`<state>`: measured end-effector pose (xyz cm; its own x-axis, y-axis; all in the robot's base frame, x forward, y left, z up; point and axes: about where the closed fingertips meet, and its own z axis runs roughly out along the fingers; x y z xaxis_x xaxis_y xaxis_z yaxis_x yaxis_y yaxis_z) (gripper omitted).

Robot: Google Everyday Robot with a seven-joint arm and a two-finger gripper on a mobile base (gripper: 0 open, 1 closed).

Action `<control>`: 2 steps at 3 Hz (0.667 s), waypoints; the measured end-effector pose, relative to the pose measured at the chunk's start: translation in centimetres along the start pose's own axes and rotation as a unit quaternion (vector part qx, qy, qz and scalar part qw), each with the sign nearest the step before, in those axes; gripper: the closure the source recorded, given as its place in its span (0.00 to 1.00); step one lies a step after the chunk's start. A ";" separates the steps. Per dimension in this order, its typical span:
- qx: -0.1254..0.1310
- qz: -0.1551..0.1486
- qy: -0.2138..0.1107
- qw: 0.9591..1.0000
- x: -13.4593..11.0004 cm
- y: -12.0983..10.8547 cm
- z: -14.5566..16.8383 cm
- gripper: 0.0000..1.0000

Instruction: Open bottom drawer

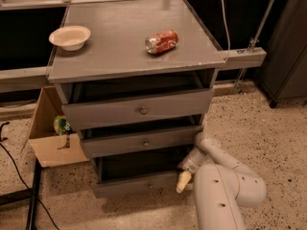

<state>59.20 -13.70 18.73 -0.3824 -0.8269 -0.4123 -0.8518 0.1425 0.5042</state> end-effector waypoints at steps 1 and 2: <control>-0.024 0.016 0.003 1.000 0.7 1.3 -0.2 0.00; -0.046 0.028 0.008 0.999 1.2 2.4 -0.5 0.00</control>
Offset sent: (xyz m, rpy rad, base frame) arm -0.0284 -0.0198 0.0241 0.0005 0.1615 0.0067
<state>56.84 -14.63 19.83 -0.4219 -0.8276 -0.3701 -0.7928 0.1388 0.5934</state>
